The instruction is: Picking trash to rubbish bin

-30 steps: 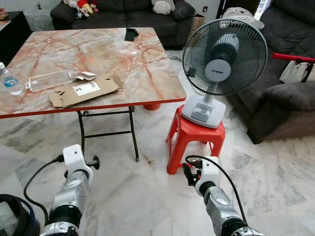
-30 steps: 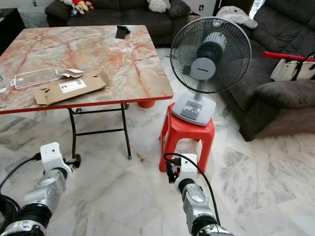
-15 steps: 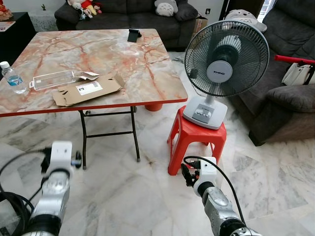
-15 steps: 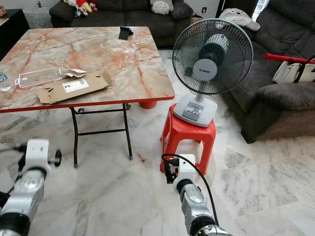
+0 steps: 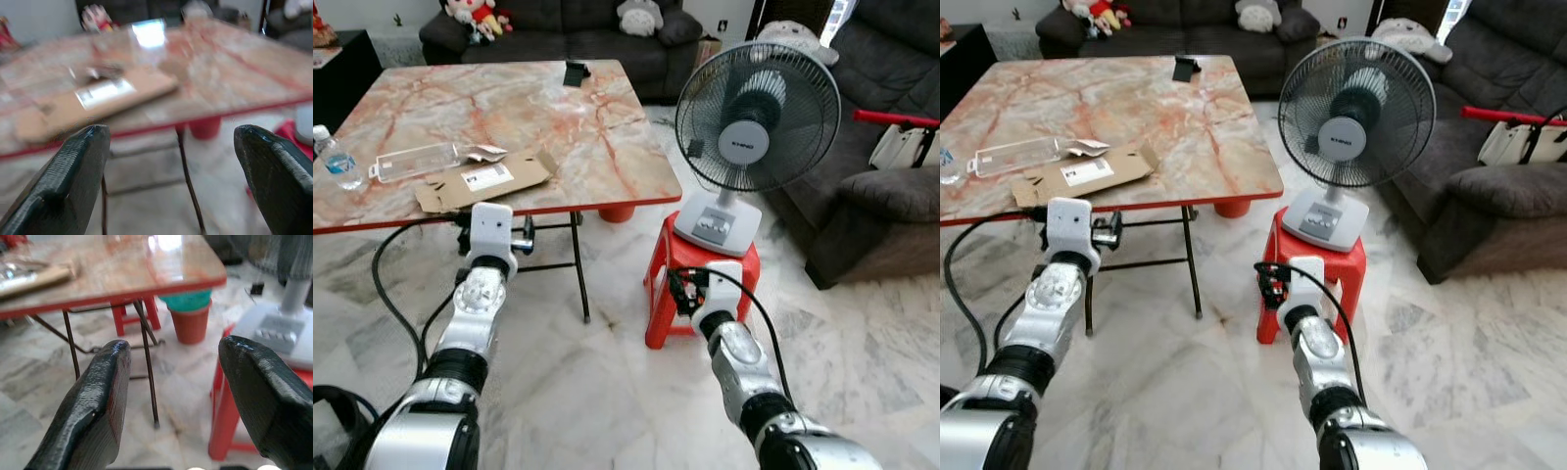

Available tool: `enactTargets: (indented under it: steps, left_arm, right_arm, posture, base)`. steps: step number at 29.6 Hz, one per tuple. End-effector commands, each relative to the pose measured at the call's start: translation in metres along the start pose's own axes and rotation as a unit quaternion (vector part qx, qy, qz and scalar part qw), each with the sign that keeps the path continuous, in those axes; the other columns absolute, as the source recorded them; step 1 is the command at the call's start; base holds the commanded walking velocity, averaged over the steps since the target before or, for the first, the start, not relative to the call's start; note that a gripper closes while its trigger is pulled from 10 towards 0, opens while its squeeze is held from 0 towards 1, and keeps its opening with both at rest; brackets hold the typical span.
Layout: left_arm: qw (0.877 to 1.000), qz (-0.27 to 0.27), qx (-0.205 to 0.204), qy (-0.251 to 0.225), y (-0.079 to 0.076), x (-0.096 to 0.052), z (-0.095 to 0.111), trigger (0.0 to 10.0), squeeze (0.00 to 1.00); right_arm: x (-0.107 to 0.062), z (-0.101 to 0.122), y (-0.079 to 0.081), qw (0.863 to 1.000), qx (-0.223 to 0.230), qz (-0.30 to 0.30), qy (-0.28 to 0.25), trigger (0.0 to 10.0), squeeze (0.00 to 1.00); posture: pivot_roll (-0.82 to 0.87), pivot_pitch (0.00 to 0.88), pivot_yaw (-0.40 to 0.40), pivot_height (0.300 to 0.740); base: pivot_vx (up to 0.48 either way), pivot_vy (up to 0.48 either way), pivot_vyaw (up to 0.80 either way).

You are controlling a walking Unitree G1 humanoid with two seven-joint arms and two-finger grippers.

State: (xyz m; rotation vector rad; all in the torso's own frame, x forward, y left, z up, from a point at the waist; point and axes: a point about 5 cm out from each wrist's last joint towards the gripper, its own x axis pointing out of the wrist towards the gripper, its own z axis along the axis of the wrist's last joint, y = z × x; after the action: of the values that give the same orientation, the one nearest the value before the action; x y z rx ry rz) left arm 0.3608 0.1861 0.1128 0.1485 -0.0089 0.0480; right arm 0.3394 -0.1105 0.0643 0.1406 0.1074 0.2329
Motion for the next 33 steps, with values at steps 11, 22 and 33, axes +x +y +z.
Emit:
enactTargets:
  steps: [11,22,33]
  left_arm:
    - [1.000,-0.001,0.026,0.011,-0.001,-0.017,-0.025,10.0,0.00]
    - [0.999,0.040,0.021,-0.001,0.009,-0.015,-0.021,10.0,0.00]
    - [0.998,0.049,0.024,-0.005,0.011,-0.015,-0.021,10.0,0.00]
  right_arm:
    - [0.008,0.021,0.002,0.999,-0.014,0.012,-0.048,10.0,0.00]
    - [0.010,0.025,0.008,0.998,-0.023,0.024,-0.056,10.0,0.00]
    - [0.008,0.022,0.004,0.999,-0.015,0.019,-0.046,10.0,0.00]
  posture:
    - [0.04,0.000,-0.059,0.740]
    - [0.04,0.000,-0.069,0.740]
    - [0.04,0.000,-0.070,0.740]
  base:
    - [0.000,0.000,0.25]
    - [0.064,0.000,0.70]
    - [0.404,0.000,0.00]
